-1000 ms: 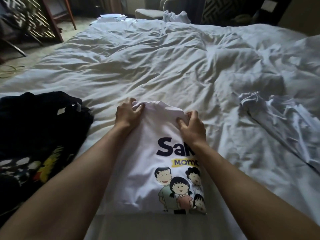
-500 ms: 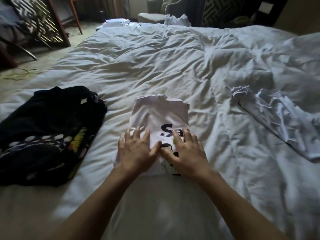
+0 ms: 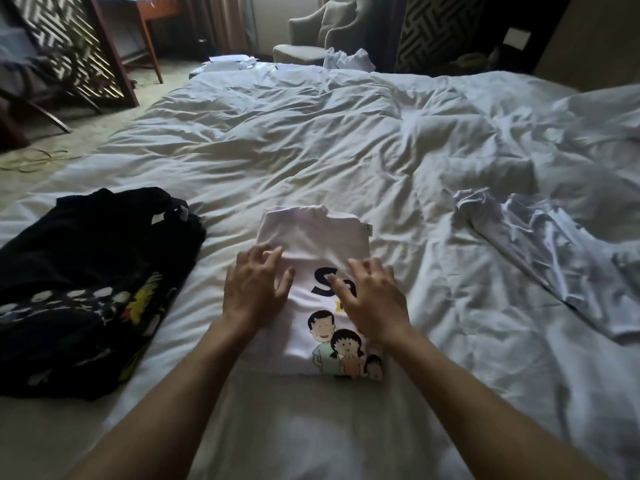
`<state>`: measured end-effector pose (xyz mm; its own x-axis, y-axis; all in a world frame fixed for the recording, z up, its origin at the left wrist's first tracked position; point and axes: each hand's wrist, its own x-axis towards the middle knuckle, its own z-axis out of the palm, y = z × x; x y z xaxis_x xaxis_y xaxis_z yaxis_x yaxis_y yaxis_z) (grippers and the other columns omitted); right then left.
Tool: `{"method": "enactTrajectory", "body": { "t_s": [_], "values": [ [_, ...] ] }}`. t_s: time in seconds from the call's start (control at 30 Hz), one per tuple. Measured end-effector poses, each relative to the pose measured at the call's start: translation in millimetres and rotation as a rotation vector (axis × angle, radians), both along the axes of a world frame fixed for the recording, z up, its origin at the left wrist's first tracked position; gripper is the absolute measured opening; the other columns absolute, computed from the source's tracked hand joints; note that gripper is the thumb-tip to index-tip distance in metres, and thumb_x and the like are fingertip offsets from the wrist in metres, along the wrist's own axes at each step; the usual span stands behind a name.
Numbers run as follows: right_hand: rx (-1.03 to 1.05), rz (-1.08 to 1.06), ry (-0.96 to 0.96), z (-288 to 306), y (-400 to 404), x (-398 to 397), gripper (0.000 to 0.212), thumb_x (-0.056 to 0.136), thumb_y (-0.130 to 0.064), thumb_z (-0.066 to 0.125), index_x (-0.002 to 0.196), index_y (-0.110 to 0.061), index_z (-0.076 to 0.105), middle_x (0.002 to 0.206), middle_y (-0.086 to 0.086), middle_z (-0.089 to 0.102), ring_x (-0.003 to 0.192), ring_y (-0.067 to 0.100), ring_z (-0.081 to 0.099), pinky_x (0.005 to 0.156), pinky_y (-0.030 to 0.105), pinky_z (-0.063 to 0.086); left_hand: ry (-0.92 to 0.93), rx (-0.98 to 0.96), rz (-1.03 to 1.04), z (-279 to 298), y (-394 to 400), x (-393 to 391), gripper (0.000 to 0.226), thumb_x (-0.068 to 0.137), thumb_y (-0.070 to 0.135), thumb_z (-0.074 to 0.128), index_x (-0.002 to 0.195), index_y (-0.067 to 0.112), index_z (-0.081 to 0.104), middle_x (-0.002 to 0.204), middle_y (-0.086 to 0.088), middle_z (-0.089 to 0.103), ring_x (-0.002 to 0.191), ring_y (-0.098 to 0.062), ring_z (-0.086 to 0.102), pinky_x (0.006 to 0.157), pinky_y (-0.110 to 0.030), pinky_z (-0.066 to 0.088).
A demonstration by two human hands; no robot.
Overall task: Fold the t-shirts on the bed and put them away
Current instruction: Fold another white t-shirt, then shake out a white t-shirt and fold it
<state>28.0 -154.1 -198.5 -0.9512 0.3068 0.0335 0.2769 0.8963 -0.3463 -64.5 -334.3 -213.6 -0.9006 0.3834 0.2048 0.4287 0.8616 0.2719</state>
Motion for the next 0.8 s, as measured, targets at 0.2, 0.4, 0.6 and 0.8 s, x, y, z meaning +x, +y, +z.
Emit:
{"method": "enactTrajectory", "body": {
  "t_s": [0.2, 0.4, 0.6, 0.8],
  "values": [
    [0.043, 0.072, -0.022, -13.8, 22.6, -72.0, 0.060, 0.100, -0.050, 0.038, 0.154, -0.028, 0.024, 0.163, 0.003, 0.006, 0.149, 0.030, 0.001, 0.120, 0.043, 0.010, -0.097, -0.066, -0.017, -6.3, 38.7, -78.5, 0.060, 0.098, 0.054, 0.040, 0.153, 0.034, 0.028, 0.164, -0.001, 0.016, 0.149, -0.027, 0.014, 0.115, -0.048, 0.025],
    [0.040, 0.015, 0.062, -44.6, 23.4, -95.1, 0.058, 0.099, -0.048, 0.039, 0.151, -0.025, 0.028, 0.163, 0.006, 0.012, 0.149, 0.030, 0.006, 0.120, 0.045, 0.014, -0.071, -0.022, -0.015, -26.5, 41.5, -115.9, 0.056, 0.099, 0.055, 0.026, 0.148, 0.032, 0.042, 0.152, 0.001, 0.040, 0.132, -0.030, 0.037, 0.107, -0.047, 0.032],
    [0.100, -0.019, 0.114, -39.9, 21.9, -94.2, 0.070, 0.089, -0.060, 0.023, 0.148, -0.025, 0.038, 0.159, 0.007, 0.026, 0.146, 0.032, 0.017, 0.117, 0.046, 0.015, -0.003, -0.052, 0.059, -22.8, 40.1, -104.4, 0.063, 0.094, 0.057, 0.027, 0.148, 0.029, 0.041, 0.155, -0.005, 0.035, 0.138, -0.034, 0.032, 0.109, -0.049, 0.030],
    [0.123, 0.013, 0.159, -4.3, -6.2, -28.5, 0.064, 0.088, -0.051, 0.034, 0.140, -0.016, 0.048, 0.148, 0.012, 0.042, 0.138, 0.033, 0.035, 0.108, 0.048, 0.033, 0.073, -0.062, -0.024, -4.0, 25.8, -17.8, 0.063, 0.090, 0.055, 0.033, 0.141, 0.021, 0.051, 0.154, -0.009, 0.040, 0.141, -0.032, 0.035, 0.103, -0.052, 0.040]
  ]
}}
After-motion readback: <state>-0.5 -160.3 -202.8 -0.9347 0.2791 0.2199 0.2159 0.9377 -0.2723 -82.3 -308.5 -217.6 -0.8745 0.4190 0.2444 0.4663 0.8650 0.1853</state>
